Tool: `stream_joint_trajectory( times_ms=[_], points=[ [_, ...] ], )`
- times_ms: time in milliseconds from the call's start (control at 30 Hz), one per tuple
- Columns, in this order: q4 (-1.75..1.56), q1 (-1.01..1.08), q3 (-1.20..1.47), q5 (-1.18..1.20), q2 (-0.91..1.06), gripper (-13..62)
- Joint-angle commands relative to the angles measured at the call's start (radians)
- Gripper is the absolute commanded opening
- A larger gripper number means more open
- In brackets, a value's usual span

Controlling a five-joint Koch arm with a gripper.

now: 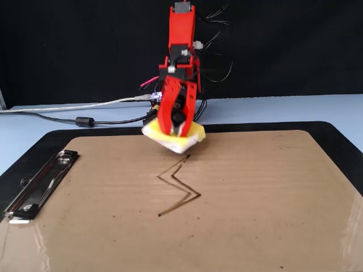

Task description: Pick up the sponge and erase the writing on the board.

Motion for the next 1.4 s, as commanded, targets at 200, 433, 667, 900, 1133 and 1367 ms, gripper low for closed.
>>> stream_joint_trajectory(
  times_ms=[200, 433, 667, 900, 1133, 1367],
  points=[
    [-0.186, 0.035, -0.063, 0.003, -0.284, -8.0],
    [-0.094, 0.109, 0.264, 0.012, 0.044, -8.0],
    [-0.077, 0.156, -0.247, 0.064, -0.517, -8.0],
    [0.454, 0.150, 0.107, 0.077, 0.314, -8.0],
    [-0.005, 0.153, -0.104, 0.097, -0.302, -8.0],
    [-0.038, 0.150, -0.071, 0.115, -0.247, -8.0]
  ],
)
